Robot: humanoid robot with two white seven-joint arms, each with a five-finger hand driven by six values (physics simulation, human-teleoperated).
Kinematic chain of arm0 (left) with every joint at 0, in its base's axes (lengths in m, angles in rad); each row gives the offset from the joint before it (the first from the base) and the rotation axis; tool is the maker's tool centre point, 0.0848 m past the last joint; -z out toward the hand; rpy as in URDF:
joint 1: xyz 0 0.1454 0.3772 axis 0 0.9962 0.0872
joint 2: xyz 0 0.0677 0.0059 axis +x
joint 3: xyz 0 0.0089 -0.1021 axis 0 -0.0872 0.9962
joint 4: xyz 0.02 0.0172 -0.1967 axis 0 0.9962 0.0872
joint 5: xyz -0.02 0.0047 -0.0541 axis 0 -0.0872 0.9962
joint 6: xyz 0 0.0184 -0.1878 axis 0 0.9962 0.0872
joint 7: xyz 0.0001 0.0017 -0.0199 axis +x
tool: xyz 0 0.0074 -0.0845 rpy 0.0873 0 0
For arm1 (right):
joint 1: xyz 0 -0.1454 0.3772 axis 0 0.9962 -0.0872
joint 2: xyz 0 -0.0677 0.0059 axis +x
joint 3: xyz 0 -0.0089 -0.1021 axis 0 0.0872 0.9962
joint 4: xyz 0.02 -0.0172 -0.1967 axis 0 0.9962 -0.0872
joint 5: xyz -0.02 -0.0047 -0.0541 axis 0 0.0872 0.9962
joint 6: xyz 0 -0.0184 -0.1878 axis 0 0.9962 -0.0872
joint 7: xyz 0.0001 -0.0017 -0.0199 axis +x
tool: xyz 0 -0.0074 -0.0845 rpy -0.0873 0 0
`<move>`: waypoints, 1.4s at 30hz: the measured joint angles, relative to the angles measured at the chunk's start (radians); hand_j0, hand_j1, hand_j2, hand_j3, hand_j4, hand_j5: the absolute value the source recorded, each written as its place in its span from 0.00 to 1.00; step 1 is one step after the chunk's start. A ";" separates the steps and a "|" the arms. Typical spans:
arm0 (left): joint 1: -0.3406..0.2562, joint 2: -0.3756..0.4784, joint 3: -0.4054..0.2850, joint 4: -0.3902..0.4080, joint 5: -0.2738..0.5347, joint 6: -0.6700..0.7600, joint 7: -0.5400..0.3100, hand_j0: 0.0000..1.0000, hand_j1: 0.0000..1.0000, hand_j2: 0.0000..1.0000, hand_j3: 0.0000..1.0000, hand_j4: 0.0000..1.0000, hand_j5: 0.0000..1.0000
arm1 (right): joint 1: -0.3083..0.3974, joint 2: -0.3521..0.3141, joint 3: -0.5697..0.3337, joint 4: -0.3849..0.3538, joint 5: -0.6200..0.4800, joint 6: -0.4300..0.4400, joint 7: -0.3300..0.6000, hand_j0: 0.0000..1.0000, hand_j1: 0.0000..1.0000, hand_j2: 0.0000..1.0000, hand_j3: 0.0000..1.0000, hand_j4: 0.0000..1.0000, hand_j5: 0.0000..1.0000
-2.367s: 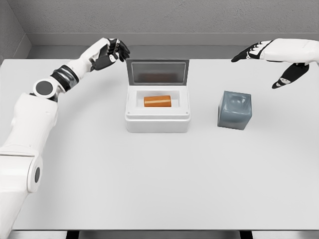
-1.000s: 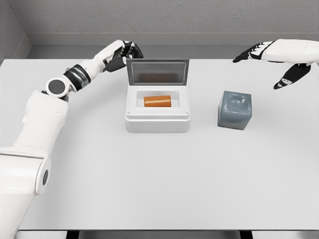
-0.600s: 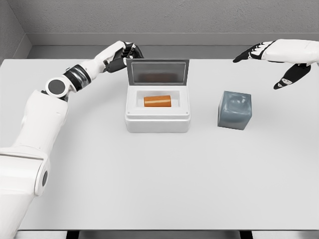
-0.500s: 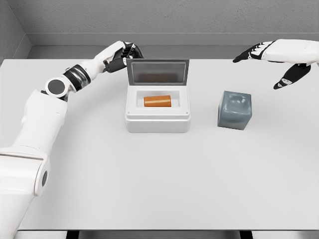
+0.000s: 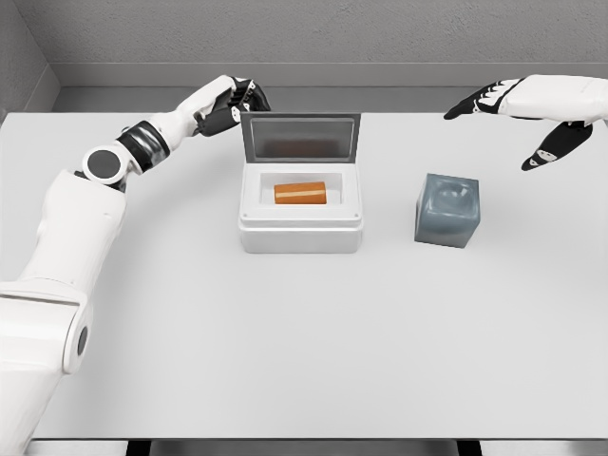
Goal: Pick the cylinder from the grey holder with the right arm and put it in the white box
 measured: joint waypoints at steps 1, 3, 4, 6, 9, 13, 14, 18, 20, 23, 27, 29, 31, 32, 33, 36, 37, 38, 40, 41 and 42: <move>0.000 0.000 0.000 0.000 0.000 0.000 0.000 0.32 0.32 0.32 0.32 0.32 0.32 | 0.000 0.000 0.000 0.000 0.000 0.000 0.000 1.00 1.00 1.00 1.00 1.00 1.00; 0.002 0.000 -0.001 0.000 0.001 0.000 0.000 0.32 0.32 0.32 0.32 0.32 0.32 | 0.000 -0.001 0.000 0.000 0.000 0.000 0.000 1.00 1.00 1.00 1.00 1.00 1.00; 0.003 0.000 -0.001 -0.002 0.001 0.000 0.000 0.32 0.32 0.32 0.32 0.32 0.32 | 0.000 -0.001 0.000 0.000 0.000 0.000 0.000 1.00 1.00 1.00 1.00 1.00 1.00; 0.011 -0.001 -0.001 -0.013 0.001 0.000 0.000 0.32 0.32 0.32 0.32 0.32 0.32 | 0.000 -0.002 0.000 0.000 0.000 0.000 0.000 1.00 1.00 1.00 1.00 1.00 1.00; 0.026 -0.002 -0.002 -0.034 0.002 0.000 0.000 0.32 0.32 0.32 0.32 0.32 0.32 | 0.000 -0.002 0.000 -0.001 0.000 0.000 0.000 1.00 1.00 1.00 1.00 1.00 1.00; 0.028 -0.001 -0.001 -0.067 0.005 0.000 0.000 0.32 0.32 0.32 0.32 0.32 0.32 | 0.000 -0.005 0.000 -0.003 0.000 0.000 0.000 1.00 1.00 1.00 1.00 1.00 1.00; 0.028 -0.001 -0.001 -0.071 0.006 0.000 0.000 0.32 0.32 0.32 0.32 0.32 0.32 | 0.000 -0.006 0.000 -0.004 0.000 0.000 0.000 1.00 1.00 1.00 1.00 1.00 1.00; 0.029 0.000 -0.001 -0.082 0.007 0.000 0.000 0.31 0.31 0.31 0.31 0.31 0.31 | 0.002 -0.008 0.000 -0.005 0.000 0.000 0.000 1.00 1.00 1.00 1.00 1.00 1.00; 0.035 0.000 -0.001 -0.092 0.007 0.000 0.000 0.31 0.31 0.31 0.31 0.31 0.31 | 0.000 -0.009 0.000 -0.006 0.000 0.000 0.000 1.00 1.00 1.00 1.00 1.00 1.00; 0.041 -0.001 -0.001 -0.103 0.008 0.000 0.000 0.31 0.31 0.31 0.31 0.31 0.31 | 0.000 -0.009 0.000 -0.006 0.000 0.000 0.000 1.00 1.00 1.00 1.00 1.00 1.00; 0.051 -0.001 -0.002 -0.116 0.007 0.000 0.000 0.31 0.31 0.31 0.31 0.31 0.31 | 0.000 -0.008 0.000 -0.005 0.000 0.000 0.000 1.00 1.00 1.00 1.00 1.00 1.00; 0.067 -0.001 -0.002 -0.134 0.006 0.000 0.000 0.31 0.31 0.31 0.31 0.31 0.31 | 0.002 -0.008 0.000 -0.005 0.000 0.000 0.000 1.00 1.00 1.00 1.00 1.00 1.00; 0.077 0.000 -0.003 -0.156 -0.002 0.000 0.001 0.31 0.31 0.31 0.31 0.31 0.31 | 0.002 -0.009 0.000 -0.005 0.000 0.000 0.000 1.00 1.00 1.00 1.00 1.00 1.00; 0.077 0.001 -0.005 -0.164 -0.010 -0.001 0.001 0.31 0.31 0.31 0.31 0.31 0.31 | 0.002 -0.009 0.000 -0.005 0.000 0.000 0.000 1.00 1.00 1.00 1.00 1.00 1.00; 0.077 0.001 -0.006 -0.169 -0.012 -0.002 0.001 0.31 0.31 0.31 0.31 0.31 0.31 | 0.002 -0.009 0.000 -0.005 0.000 0.000 0.000 1.00 1.00 1.00 1.00 1.00 1.00; 0.075 0.002 -0.003 -0.180 0.000 -0.001 0.001 0.31 0.31 0.31 0.31 0.31 0.31 | 0.002 -0.012 0.000 -0.005 0.000 0.000 0.000 1.00 1.00 1.00 1.00 1.00 1.00; 0.075 0.004 -0.003 -0.182 0.003 -0.001 0.001 0.31 0.31 0.31 0.31 0.31 0.31 | 0.000 -0.013 0.000 -0.005 0.000 0.000 0.000 1.00 1.00 1.00 1.00 1.00 1.00; 0.075 0.007 -0.002 -0.184 0.005 0.000 0.000 0.31 0.31 0.31 0.31 0.31 0.31 | 0.002 -0.014 0.000 -0.005 0.000 0.000 0.000 1.00 1.00 1.00 1.00 1.00 1.00; 0.075 0.010 -0.002 -0.186 0.008 0.000 0.000 0.31 0.31 0.31 0.31 0.31 0.31 | 0.002 -0.017 0.000 -0.005 0.000 0.000 0.000 1.00 1.00 1.00 1.00 1.00 1.00; 0.075 0.011 -0.001 -0.186 0.009 0.000 0.000 0.31 0.31 0.31 0.31 0.31 0.31 | 0.002 -0.019 0.000 -0.005 0.000 0.000 0.000 1.00 1.00 1.00 1.00 1.00 1.00; 0.075 0.012 -0.001 -0.187 0.009 0.000 0.000 0.31 0.31 0.31 0.31 0.31 0.31 | 0.002 -0.020 0.000 -0.005 0.000 0.000 0.000 1.00 1.00 1.00 1.00 1.00 1.00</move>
